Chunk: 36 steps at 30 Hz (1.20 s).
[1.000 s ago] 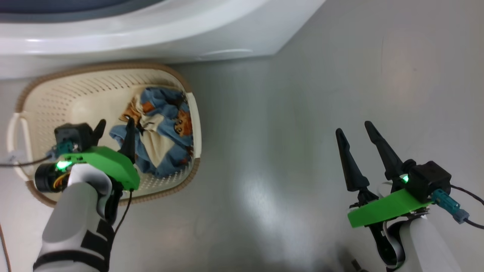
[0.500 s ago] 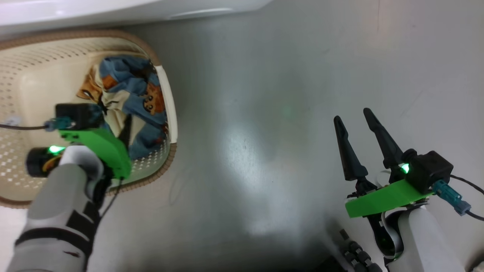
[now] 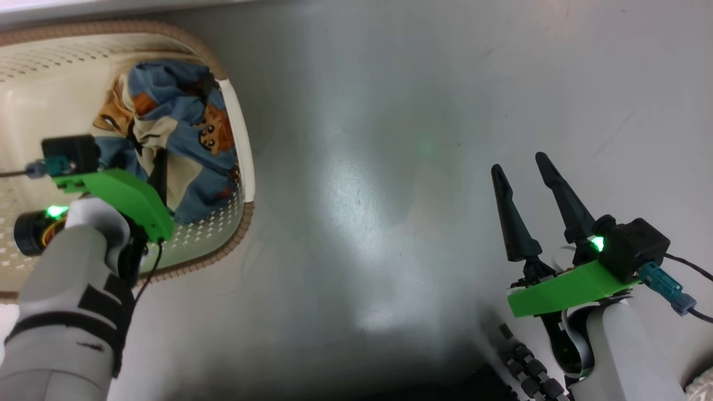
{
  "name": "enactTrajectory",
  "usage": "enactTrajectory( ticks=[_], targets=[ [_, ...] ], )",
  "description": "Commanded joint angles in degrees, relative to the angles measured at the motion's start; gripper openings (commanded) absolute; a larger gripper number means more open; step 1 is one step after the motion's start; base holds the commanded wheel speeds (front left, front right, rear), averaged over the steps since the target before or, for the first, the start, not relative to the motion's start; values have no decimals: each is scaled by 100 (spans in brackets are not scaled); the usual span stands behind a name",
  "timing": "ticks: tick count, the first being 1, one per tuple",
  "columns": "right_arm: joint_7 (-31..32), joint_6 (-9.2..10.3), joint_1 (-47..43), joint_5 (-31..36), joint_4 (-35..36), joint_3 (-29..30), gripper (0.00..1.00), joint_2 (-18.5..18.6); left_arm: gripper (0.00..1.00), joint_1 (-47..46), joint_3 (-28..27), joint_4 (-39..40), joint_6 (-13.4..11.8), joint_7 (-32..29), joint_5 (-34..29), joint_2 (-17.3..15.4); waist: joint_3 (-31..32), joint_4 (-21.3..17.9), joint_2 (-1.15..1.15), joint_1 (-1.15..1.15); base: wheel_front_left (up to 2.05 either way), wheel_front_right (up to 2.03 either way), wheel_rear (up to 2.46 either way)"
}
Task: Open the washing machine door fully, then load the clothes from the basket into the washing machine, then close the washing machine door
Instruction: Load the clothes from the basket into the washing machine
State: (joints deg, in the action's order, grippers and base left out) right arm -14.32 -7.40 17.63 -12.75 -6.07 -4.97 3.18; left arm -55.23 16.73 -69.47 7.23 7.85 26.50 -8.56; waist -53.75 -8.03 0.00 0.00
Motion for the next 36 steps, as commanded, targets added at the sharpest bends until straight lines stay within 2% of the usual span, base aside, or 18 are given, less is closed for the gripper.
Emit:
enactTrajectory(
  ticks=[1, 14, 15, 16, 17, 21, 30, 36],
  targets=[
    [-68, -9, -195, -3, 119, -149, 100, -29, 100, 25, -188, -53, -45, 26, 118, -166, -77, -24, 0, 0, 0, 0, 0],
    [-68, -9, -191, -21, 232, -177, 100, -30, 100, -414, -160, -332, -307, -433, 188, -200, -269, -101, 0, 0, 0, 0, 0],
    [-68, -9, -186, -23, 241, -175, 100, -30, 89, -437, -176, -339, -305, -438, 216, -188, -274, -104, 0, 0, 0, 0, 0],
    [-68, -9, -178, -29, 246, -173, 100, -30, 9, -452, -160, -344, -280, -444, 216, -183, -276, -107, 0, 0, 0, 0, 0],
    [-68, -9, -169, -36, 248, -168, 100, -30, 0, -463, -163, -350, -259, -447, 237, -172, -273, -107, 0, 0, 0, 0, 0],
    [-68, -9, -131, -63, 258, -149, 100, -30, 0, -421, -137, -368, -200, -370, 267, -151, -177, -98, 0, 0, 0, 0, 0],
    [-68, -9, -37, -46, 169, -98, 100, -30, 0, -43, -106, -262, -60, 516, 340, -74, 447, 35, 0, 0, 0, 0, 0],
    [-68, -9, -85, -20, 0, -76, 100, 7, 0, 534, -203, 443, -18, 710, 318, -81, 1094, 220, 0, 0, 0, 0, 0]
  ],
)
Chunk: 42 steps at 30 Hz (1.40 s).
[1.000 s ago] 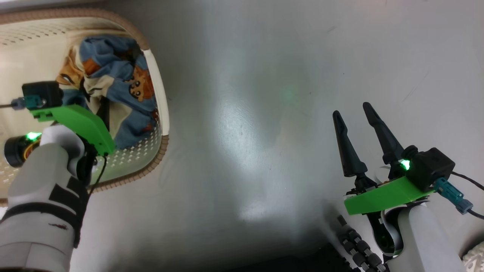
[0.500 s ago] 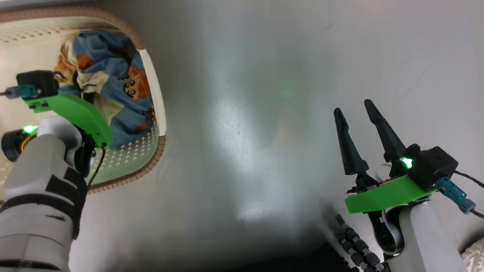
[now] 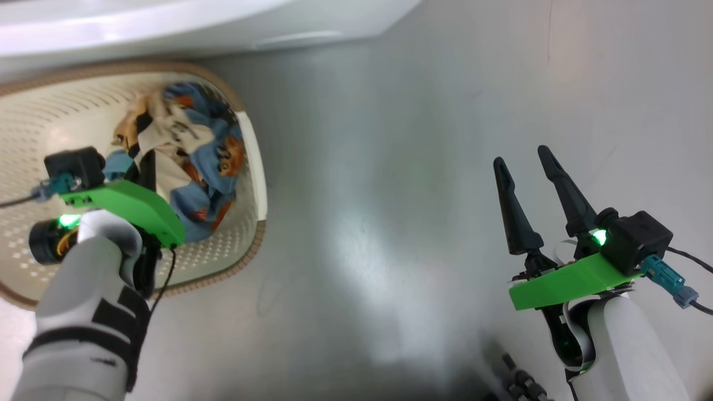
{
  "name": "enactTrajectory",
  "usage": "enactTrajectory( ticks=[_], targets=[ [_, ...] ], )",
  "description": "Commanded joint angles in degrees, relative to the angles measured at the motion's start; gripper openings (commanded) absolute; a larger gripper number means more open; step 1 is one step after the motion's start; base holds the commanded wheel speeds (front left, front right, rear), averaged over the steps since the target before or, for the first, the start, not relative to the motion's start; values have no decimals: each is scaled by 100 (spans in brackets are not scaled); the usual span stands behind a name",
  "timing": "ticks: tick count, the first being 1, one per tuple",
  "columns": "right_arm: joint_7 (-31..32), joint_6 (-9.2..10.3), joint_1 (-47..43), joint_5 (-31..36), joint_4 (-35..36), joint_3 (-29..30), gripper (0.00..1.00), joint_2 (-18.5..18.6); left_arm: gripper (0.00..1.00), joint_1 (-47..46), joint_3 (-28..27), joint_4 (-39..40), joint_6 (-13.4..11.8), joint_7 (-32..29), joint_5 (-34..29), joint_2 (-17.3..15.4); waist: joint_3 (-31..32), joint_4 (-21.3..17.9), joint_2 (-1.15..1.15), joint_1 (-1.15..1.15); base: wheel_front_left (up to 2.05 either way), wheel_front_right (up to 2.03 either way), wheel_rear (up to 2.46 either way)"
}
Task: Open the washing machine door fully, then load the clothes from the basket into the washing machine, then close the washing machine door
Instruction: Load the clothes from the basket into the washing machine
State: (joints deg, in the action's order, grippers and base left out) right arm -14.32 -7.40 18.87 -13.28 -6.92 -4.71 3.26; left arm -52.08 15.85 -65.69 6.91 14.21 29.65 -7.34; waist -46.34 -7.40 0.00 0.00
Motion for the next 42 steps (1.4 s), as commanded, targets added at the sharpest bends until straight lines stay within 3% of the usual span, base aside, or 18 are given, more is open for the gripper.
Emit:
enactTrajectory(
  ticks=[1, 12, 26, 42],
  targets=[
    [-68, -9, -225, 34, 63, -101, 100, 11, 0, 352, -178, 269, 16, 75, -5, -207, 448, 182, 0, 0, 0, 0, 0],
    [-68, -9, -454, -12, -183, -151, 100, 78, 0, 1893, -1069, 2258, -54, 78, -351, -28, 1430, 366, 0, 0, 0, 0, 0],
    [-68, -9, -875, -65, -485, -218, 100, 136, 0, 3278, -1995, 4034, -13, 78, -851, 286, 2683, 551, 0, 0, 0, 0, 0],
    [-68, -9, -1348, -95, -658, -337, 100, 135, 0, 4229, -2375, 5837, 11, 78, -1798, 406, 3808, 579, 0, 0, 0, 0, 0]
  ],
)
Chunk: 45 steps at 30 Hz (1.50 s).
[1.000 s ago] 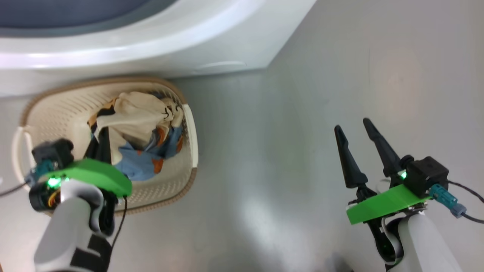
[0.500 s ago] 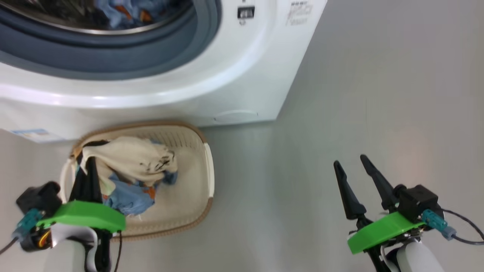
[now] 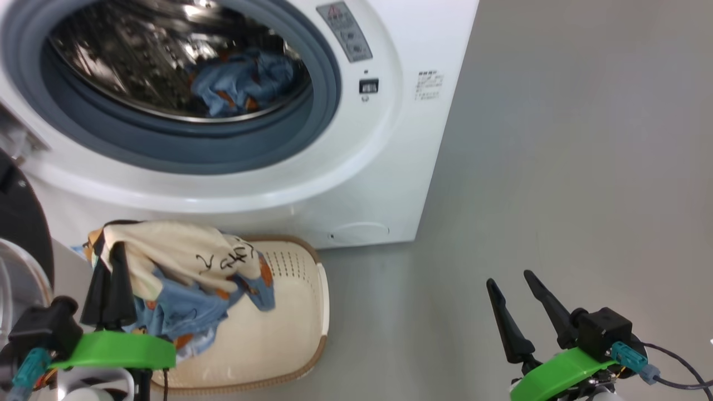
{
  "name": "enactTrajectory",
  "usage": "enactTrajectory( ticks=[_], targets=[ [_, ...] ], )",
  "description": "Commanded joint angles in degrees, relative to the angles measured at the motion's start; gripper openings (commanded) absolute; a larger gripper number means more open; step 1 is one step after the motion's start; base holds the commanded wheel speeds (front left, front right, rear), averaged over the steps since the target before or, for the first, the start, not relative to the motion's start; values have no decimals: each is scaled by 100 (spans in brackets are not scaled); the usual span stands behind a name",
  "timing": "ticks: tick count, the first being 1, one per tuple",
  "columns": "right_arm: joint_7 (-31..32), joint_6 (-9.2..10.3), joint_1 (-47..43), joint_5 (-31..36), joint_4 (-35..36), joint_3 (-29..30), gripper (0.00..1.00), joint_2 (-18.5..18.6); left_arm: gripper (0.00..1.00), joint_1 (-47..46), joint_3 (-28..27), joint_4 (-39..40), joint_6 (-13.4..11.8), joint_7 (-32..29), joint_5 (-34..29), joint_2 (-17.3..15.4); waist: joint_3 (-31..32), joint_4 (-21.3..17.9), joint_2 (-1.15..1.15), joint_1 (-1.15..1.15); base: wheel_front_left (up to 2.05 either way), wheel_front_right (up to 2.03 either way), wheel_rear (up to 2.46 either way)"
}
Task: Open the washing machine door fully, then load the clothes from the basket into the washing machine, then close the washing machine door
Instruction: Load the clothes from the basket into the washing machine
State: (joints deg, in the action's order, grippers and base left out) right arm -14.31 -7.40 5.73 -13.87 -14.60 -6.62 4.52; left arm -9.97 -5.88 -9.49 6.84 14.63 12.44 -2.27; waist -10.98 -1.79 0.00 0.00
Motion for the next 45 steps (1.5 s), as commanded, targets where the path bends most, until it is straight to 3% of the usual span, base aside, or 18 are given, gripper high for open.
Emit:
enactTrajectory(
  ticks=[1, 20, 45],
  targets=[
    [-69, -9, -53, -35, 108, -145, 100, 9, 0, 58, -225, 296, 13, 37, -109, -99, 321, 20, 0, 0, 0, 0, 0],
    [-69, -9, -315, 1, 113, -158, 100, 15, 0, 1114, -318, 1116, -135, 37, -483, -78, 942, 52, 0, 0, 0, 0, 0],
    [-69, -9, -285, 10, 189, -132, 100, 33, 0, 1173, -60, 1075, -318, 37, -391, -65, 748, 37, 0, 0, 0, 0, 0]
  ],
)
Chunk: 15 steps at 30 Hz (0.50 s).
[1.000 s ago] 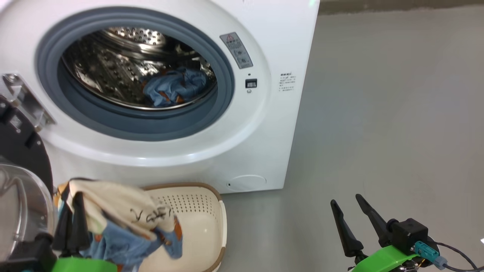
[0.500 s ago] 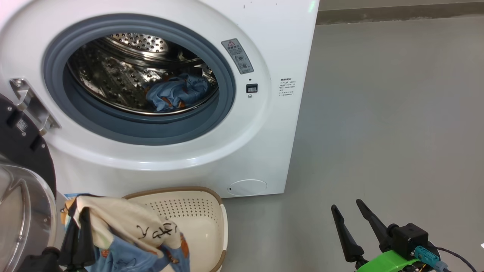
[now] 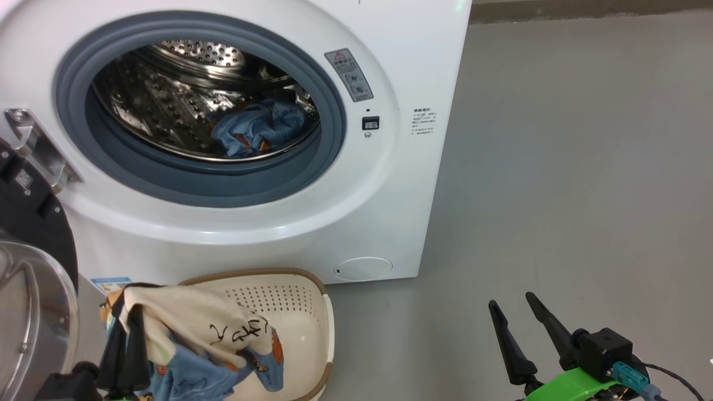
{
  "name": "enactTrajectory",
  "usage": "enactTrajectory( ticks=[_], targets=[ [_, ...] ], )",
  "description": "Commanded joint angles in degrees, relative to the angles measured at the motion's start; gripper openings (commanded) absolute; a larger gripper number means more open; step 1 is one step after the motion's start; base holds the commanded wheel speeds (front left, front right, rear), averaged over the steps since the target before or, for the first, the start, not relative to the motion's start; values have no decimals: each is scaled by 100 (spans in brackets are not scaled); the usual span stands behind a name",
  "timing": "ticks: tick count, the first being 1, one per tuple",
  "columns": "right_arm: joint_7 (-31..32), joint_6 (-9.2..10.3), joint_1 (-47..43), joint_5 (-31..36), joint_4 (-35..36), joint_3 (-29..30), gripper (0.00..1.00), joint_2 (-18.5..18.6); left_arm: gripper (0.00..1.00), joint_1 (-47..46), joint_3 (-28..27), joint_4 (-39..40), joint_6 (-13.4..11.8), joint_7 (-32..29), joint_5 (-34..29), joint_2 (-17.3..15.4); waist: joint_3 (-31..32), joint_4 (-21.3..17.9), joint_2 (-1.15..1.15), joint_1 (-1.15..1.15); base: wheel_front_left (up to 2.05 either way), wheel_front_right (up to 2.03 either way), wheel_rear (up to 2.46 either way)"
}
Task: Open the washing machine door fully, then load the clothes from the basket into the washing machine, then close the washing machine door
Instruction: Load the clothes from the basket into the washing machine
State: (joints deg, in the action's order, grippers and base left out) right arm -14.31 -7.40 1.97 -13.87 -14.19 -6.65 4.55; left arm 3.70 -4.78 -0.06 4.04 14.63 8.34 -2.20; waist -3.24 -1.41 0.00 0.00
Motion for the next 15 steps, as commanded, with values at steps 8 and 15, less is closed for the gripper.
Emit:
enactTrajectory(
  ticks=[8, 15],
  targets=[
    [-69, -9, 222, 30, 245, -63, 100, 59, 0, -537, -11, -108, -72, 37, 67, -69, -489, 12, 0, 0, 0, 0, 0],
    [-69, -9, 357, 36, 290, -32, 100, 56, 0, -929, 79, -363, -102, 37, 129, -69, -917, -3, 0, 0, 0, 0, 0]
  ],
)
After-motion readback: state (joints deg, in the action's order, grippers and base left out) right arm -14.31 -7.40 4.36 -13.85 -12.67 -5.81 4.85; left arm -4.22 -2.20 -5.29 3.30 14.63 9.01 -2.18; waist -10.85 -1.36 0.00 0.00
